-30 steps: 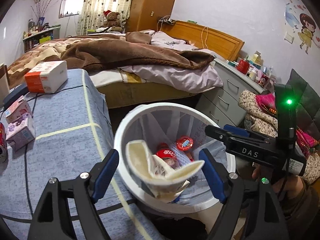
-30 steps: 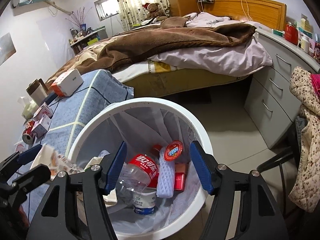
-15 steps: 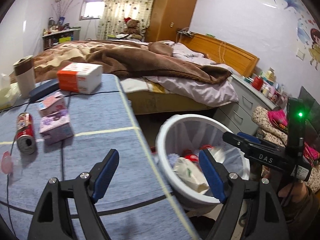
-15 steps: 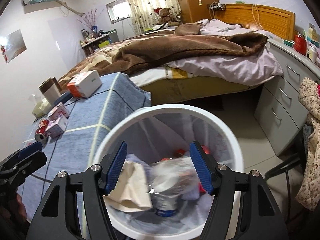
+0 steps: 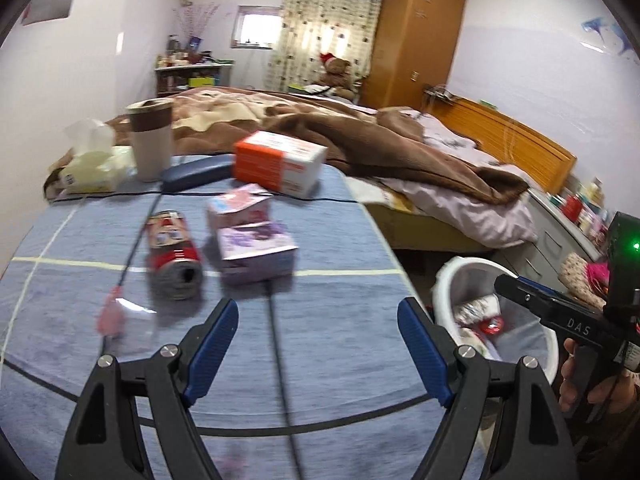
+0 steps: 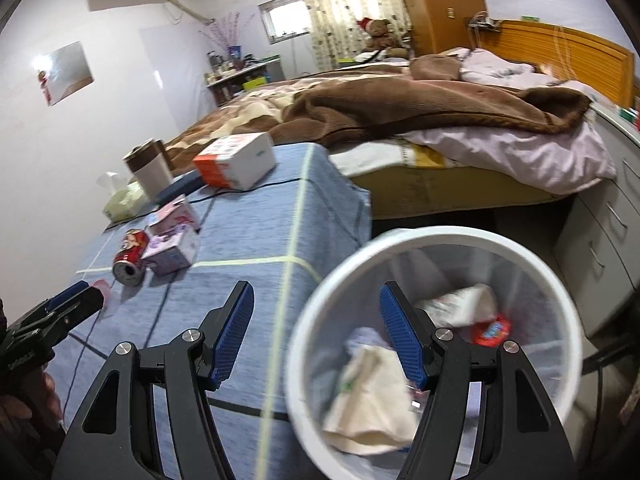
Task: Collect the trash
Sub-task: 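Move both tools back over the table toward the remaining trash, then grasp the clear red-rimmed cup with the left tool while the right tool grasps the purple grape milk box, then lift the cup and grape milk box toward the bin with both tools, then open both tools over the white bin to drop the cup and milk box, then move both tools back over the table toward the red can and strawberry box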
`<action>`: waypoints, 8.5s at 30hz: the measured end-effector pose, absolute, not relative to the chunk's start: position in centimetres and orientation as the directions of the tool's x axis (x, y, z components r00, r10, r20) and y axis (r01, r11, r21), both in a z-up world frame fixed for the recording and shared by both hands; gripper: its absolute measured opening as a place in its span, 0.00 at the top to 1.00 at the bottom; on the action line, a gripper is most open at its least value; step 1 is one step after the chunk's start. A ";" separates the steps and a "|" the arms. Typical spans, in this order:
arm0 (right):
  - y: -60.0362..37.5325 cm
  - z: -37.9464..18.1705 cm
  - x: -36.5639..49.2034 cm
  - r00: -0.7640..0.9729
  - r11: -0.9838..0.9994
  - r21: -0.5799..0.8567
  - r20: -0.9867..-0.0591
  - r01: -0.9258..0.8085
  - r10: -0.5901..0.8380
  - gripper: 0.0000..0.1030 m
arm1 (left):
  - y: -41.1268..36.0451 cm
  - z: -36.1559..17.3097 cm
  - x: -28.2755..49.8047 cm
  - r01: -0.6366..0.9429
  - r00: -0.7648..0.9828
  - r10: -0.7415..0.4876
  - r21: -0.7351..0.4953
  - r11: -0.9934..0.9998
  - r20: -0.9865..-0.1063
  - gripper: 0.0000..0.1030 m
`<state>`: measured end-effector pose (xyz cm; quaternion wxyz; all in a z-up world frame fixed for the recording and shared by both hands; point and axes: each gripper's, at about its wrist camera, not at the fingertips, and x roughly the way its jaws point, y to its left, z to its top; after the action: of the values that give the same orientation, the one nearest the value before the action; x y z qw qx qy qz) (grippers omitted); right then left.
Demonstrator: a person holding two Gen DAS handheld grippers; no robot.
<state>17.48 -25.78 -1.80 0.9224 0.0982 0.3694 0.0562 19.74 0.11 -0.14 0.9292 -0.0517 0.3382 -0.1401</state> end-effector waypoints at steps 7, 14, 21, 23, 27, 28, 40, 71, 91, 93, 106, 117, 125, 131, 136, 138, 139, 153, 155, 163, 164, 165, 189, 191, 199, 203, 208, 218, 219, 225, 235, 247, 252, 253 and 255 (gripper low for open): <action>-21.5 -1.8 19.8 0.703 0.968 0.206 -0.668 -0.140 0.244 0.35 | 4.6 -0.6 20.5 0.127 0.750 -0.221 -0.192 0.973 -0.623 0.19; -17.8 -1.9 22.1 0.680 0.956 0.192 -0.672 -0.224 0.294 0.35 | 8.9 -1.7 21.3 0.006 0.748 -0.135 -0.196 0.981 -0.650 0.19; -14.2 -2.4 25.2 0.631 0.927 0.172 -0.690 -0.333 0.354 0.35 | 11.9 -4.0 22.9 -0.077 0.696 -0.105 -0.219 0.973 -0.711 0.19; -13.0 -2.6 26.3 0.615 0.915 0.159 -0.696 -0.370 0.370 0.35 | 12.5 -5.0 23.4 -0.092 0.670 -0.125 -0.249 0.964 -0.732 0.19; -11.5 -2.8 28.0 0.587 0.885 0.162 -0.694 -0.437 0.417 0.35 | 13.4 -5.9 24.0 -0.114 0.656 -0.141 -0.281 0.953 -0.742 0.19; -11.1 -2.9 28.3 0.575 0.875 0.166 -0.696 -0.454 0.431 0.35 | 13.5 -6.0 24.2 -0.118 0.651 -0.144 -0.286 0.951 -0.746 0.19; -7.4 -4.7 31.6 0.463 0.788 0.142 -0.742 -0.599 0.486 0.35 | 15.4 -7.1 26.8 -0.142 0.618 -0.192 -0.348 0.927 -0.762 0.19; -5.8 -5.3 25.1 0.280 0.642 0.112 -0.833 -0.759 0.477 0.35 | 16.0 -7.1 26.6 -0.067 0.587 -0.224 -0.323 0.944 -0.778 0.19; -9.4 -6.4 23.9 0.437 0.832 0.120 -0.805 -0.542 0.401 0.44 | 11.2 -7.0 24.8 0.062 0.620 -0.007 0.040 0.997 -0.785 0.19; -9.5 -6.6 23.8 0.438 0.836 0.127 -0.804 -0.534 0.402 0.44 | 10.6 -7.2 24.5 0.094 0.625 0.010 0.087 0.992 -0.780 0.19; -10.1 -6.7 23.0 0.469 0.862 0.136 -0.792 -0.489 0.391 0.44 | 11.2 -7.3 24.5 0.100 0.619 -0.051 0.014 0.995 -0.784 0.47; -11.4 -5.3 21.6 0.520 0.879 0.162 -0.752 -0.449 0.404 0.44 | 11.2 -6.1 22.9 0.086 0.653 -0.072 -0.022 0.996 -0.754 0.48; -12.4 -3.7 20.2 0.562 0.892 0.174 -0.722 -0.416 0.403 0.44 | 10.1 -3.6 20.9 0.111 0.687 -0.105 -0.039 0.993 -0.719 0.48; -13.7 -2.1 18.5 0.604 0.903 0.161 -0.696 -0.397 0.389 0.44 | 8.7 -1.5 19.4 0.148 0.719 -0.144 -0.052 0.988 -0.680 0.48; -15.5 -0.6 17.0 0.647 0.918 0.164 -0.665 -0.361 0.374 0.44 | 7.3 -0.2 18.4 0.187 0.734 -0.179 -0.059 0.981 -0.655 0.48; -16.3 -0.1 16.3 0.661 0.922 0.168 -0.653 -0.348 0.369 0.44 | 6.5 0.3 18.1 0.207 0.738 -0.195 -0.059 0.977 -0.646 0.48; -16.6 0.1 16.0 0.668 0.925 0.166 -0.649 -0.342 0.363 0.44 | 6.1 0.5 17.9 0.217 0.740 -0.204 -0.060 0.974 -0.641 0.48; -23.2 1.5 12.4 0.752 0.980 0.132 -0.629 -0.147 0.197 0.44 | -1.7 2.7 16.6 0.391 0.719 -0.355 -0.075 0.917 -0.597 0.48; -24.4 1.5 11.9 0.761 0.984 0.136 -0.626 -0.111 0.172 0.44 | -3.1 2.7 16.7 0.419 0.707 -0.380 -0.080 0.905 -0.596 0.48; -28.7 0.7 10.8 0.758 0.992 0.123 -0.649 0.024 0.062 0.44 | -8.5 2.4 17.1 0.510 0.648 -0.465 -0.110 0.853 -0.603 0.48; -29.1 0.6 10.8 0.756 0.992 0.125 -0.653 0.033 0.057 0.44 | -9.3 2.4 17.2 0.519 0.642 -0.468 -0.105 0.848 -0.607 0.48; -29.5 0.6 10.7 0.753 0.991 0.126 -0.656 0.042 0.052 0.44 | -10.1 2.3 17.2 0.528 0.635 -0.474 -0.105 0.842 -0.610 0.48; -35.6 -3.5 12.6 0.647 0.983 0.073 -0.760 0.169 -0.055 0.43 | -19.7 -1.5 19.2 0.631 0.494 -0.524 -0.129 0.765 -0.694 0.47; -35.7 -3.7 12.8 0.639 0.984 0.057 -0.766 0.170 -0.066 0.43 | -19.9 -1.9 19.3 0.632 0.483 -0.525 -0.136 0.763 -0.700 0.38; -36.2 -3.9 12.4 0.640 0.981 0.062 -0.765 0.181 -0.070 0.38 | -19.6 -2.1 19.4 0.612 0.479 -0.526 -0.163 0.774 -0.703 0.26; -36.4 -3.7 12.3 0.652 0.977 0.072 -0.754 0.203 -0.080 0.38 | -18.8 -1.7 19.3 0.601 0.488 -0.527 -0.170 0.781 -0.696 0.26; -36.3 -3.2 12.2 0.667 0.974 0.095 -0.742 0.207 -0.069 0.38 | -17.5 -1.0 19.2 0.581 0.519 -0.515 -0.160 0.798 -0.682 0.26; -34.4 -1.7 12.1 0.720 0.973 0.133 -0.693 0.188 -0.044 0.38 | -13.7 0.5 18.9 0.525 0.582 -0.481 -0.149 0.838 -0.655 0.26; -34.1 -1.7 12.2 0.724 0.974 0.136 -0.689 0.183 -0.039 0.38 | -13.2 0.5 19.0 0.519 0.585 -0.478 -0.150 0.842 -0.655 0.26; -32.0 -1.3 13.1 0.740 0.979 0.147 -0.673 0.140 -0.005 0.38 | -10.0 1.0 19.5 0.464 0.634 -0.430 -0.128 0.876 -0.642 0.26; -27.8 -1.2 15.7 0.747 0.984 0.168 -0.661 0.065 0.064 0.38 | -4.3 0.9 20.7 0.353 0.689 -0.338 -0.111 0.929 -0.641 0.26; -21.8 -1.3 20.5 0.736 0.984 0.175 -0.662 -0.030 0.140 0.38 | 3.6 -0.3 24.1 0.192 0.720 -0.218 -0.113 0.975 -0.659 0.25; -19.4 -1.6 23.1 0.722 0.979 0.192 -0.669 -0.065 0.179 0.38 | 6.7 -1.3 25.7 0.120 0.720 -0.154 -0.097 0.988 -0.677 0.25; -18.9 -1.8 23.7 0.715 0.977 0.199 -0.673 -0.072 0.189 0.38 | 7.2 -1.4 26.0 0.116 0.718 -0.152 -0.100 0.988 -0.679 0.25; -17.9 -2.0 24.8 0.703 0.974 0.212 -0.681 -0.081 0.206 0.38 | 8.1 -2.1 26.9 0.099 0.705 -0.144 -0.106 0.989 -0.694 0.25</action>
<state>24.84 -17.88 -2.04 0.9190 0.0832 0.3775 0.0780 26.92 8.11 -2.08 0.9229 -0.0302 0.3782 -0.0659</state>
